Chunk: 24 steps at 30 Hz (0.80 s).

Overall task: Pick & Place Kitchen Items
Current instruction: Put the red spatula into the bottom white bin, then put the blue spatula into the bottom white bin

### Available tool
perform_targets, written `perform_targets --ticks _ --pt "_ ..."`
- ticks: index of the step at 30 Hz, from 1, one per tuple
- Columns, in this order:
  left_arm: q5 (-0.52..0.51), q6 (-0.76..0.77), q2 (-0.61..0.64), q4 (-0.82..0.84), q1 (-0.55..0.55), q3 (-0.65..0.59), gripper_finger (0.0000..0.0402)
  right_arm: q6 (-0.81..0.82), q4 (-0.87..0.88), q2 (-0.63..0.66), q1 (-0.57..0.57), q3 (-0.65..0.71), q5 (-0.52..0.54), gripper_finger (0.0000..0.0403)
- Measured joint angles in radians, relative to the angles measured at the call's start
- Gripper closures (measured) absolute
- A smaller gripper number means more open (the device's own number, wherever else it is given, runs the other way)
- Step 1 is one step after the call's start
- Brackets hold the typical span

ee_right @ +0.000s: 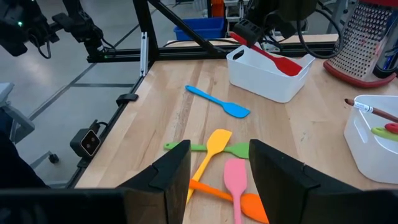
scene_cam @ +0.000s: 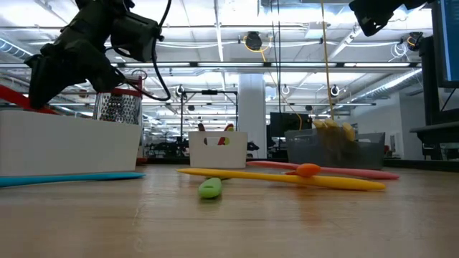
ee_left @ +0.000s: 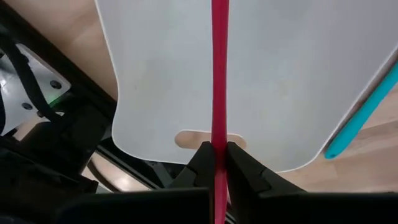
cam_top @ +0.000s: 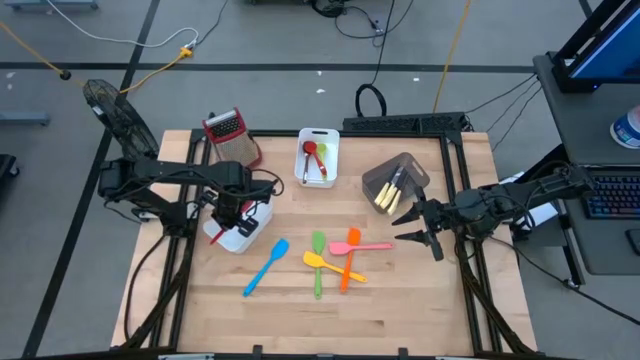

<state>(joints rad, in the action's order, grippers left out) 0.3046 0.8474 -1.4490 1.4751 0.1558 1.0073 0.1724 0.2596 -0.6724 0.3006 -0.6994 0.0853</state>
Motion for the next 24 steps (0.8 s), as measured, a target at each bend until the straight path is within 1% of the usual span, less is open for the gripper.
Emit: perform_targets --ticks 11,14,16,24 --pt "-0.027 0.017 0.000 -0.003 -0.001 0.000 0.0382 0.025 0.000 0.000 0.000 0.000 -0.001 0.0248" --pt "-0.036 0.018 0.000 -0.002 -0.002 0.000 0.0371 0.025 0.000 0.000 0.000 0.000 -0.003 0.0248" --pt "-0.036 0.015 0.000 0.000 -0.001 0.000 0.0352 0.025 0.000 0.000 0.000 0.000 -0.003 0.0248" --pt "-0.044 0.011 0.002 0.068 -0.001 0.000 0.0243 0.025 0.000 0.000 0.000 0.000 -0.003 0.0248"
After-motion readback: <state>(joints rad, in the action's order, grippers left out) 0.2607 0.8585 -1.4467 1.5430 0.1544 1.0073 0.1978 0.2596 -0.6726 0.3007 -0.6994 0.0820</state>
